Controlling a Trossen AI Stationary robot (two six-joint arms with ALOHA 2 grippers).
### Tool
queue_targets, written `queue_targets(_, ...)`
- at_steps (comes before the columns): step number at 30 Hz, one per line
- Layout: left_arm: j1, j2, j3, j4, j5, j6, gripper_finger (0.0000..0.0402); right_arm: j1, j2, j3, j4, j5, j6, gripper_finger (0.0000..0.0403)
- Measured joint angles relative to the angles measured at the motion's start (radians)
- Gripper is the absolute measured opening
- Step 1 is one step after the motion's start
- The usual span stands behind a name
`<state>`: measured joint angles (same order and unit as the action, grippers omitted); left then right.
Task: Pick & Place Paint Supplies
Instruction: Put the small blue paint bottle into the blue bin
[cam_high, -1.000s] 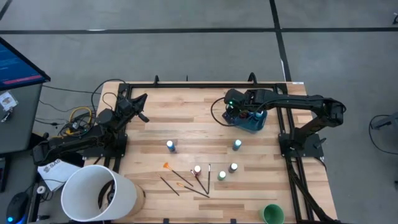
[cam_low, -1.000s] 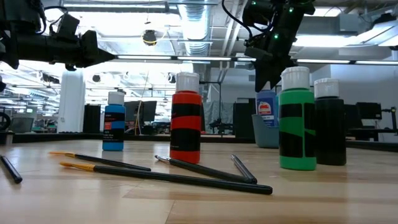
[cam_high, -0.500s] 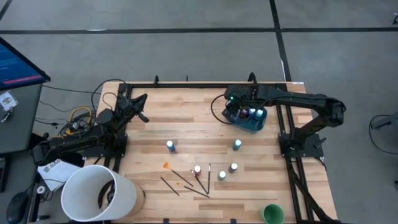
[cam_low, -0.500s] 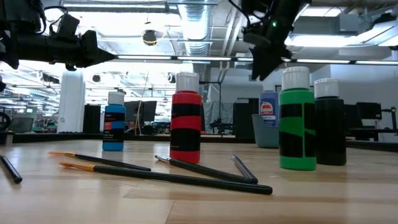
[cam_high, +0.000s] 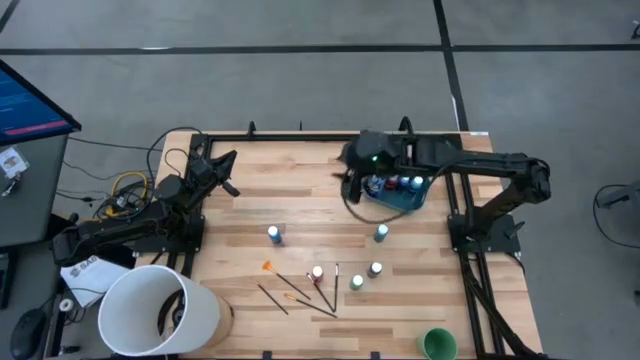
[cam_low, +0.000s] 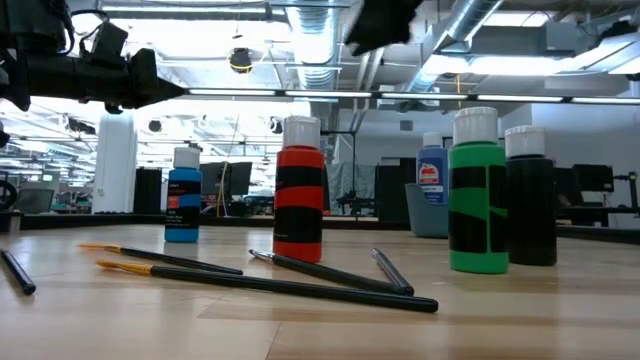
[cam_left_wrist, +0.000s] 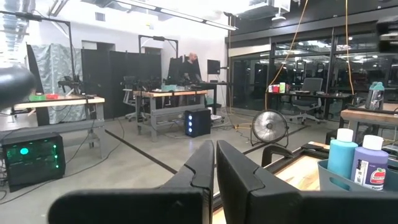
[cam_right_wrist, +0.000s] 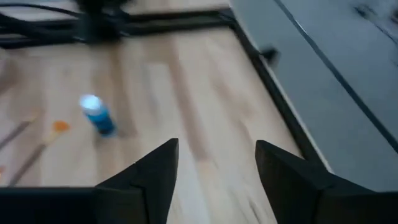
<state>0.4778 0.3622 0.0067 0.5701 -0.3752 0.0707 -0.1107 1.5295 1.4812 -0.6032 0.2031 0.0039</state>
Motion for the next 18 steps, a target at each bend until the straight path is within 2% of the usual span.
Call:
queue_targets(7, 0.000, 0.000, 0.000, 0.000, 0.000, 0.000, 0.0008, 0.052, 0.147, -0.001, 0.235, -0.056, -0.070, 0.0256)
queue_targets(15, 0.000, 0.000, 0.000, 0.000, 0.001, 0.000, 0.0008, 0.060, 0.344, 0.004, 0.594, -0.279, -0.085, 0.0260)
queue_targets(18, 0.000, 0.000, 0.000, 0.000, 0.002, 0.000, 0.0008, 0.063, 0.427, 0.055, 0.635, -0.314, -0.085, 0.0260)
